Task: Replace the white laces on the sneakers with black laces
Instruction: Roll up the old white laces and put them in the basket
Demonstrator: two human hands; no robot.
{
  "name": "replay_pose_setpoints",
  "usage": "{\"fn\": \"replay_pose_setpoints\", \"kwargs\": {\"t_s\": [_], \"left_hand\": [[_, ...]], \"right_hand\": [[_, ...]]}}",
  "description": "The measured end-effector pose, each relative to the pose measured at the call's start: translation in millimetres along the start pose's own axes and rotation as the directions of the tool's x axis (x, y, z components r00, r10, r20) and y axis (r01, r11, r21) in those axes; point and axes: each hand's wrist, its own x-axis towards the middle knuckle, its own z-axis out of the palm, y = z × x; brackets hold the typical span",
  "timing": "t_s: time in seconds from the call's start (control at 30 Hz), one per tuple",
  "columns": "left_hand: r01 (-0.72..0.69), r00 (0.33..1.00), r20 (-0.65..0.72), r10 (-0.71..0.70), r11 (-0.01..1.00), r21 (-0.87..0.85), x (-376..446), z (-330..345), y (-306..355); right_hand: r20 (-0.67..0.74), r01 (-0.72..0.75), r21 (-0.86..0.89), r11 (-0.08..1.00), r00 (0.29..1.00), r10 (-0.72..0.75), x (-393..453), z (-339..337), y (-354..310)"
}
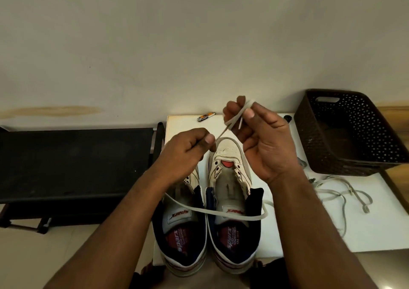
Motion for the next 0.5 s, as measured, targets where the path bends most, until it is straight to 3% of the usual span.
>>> {"fn": "replay_pose_setpoints", "kwargs": {"t_s": [0.03, 0.07, 0.13, 0.2, 0.27, 0.4, 0.5], "left_hand": [[0.004, 1.0, 0.015, -0.004, 1.0, 0.006, -0.5, -2.7, 1.7], [0.012, 1.0, 0.021, -0.012, 1.0, 0.015, -0.6, -6.1, 2.2], [0.036, 0.999, -0.005, -0.036, 0.999, -0.008, -0.5, -14.7, 1.5], [0.033, 0.996, -0.074, -0.04, 0.995, -0.09, -1.5, -21.9, -0.6], [-0.014, 0.985, -0.17, -0.011, 0.989, -0.146, -3.3, -24.7, -0.9], [-0.085, 0.961, -0.274, 0.029, 0.977, -0.198, -4.3, -22.1, 1.2], [-0.107, 0.954, -0.295, 0.048, 0.977, -0.186, -1.3, -21.0, 1.0]], "right_hand": [[-0.028, 0.047, -0.198, 0.979, 0.998, -0.054, 1.8, -4.7, 1.7], [-0.022, 0.069, -0.446, 0.892, 0.996, -0.088, 2.3, -9.3, 4.1], [0.01, 0.026, -0.782, 0.622, 1.0, -0.028, 1.8, -15.1, 11.2], [0.033, -0.024, -0.894, 0.448, 0.992, 0.119, 0.9, -16.3, 16.0], [0.065, -0.045, -0.931, 0.362, 0.956, 0.286, -0.1, -12.4, 17.3], [0.111, -0.166, -0.842, 0.513, 0.878, 0.466, -5.0, -5.4, 13.4], [0.24, -0.232, -0.656, 0.718, 0.838, 0.49, -10.2, 2.8, 10.2]]}}
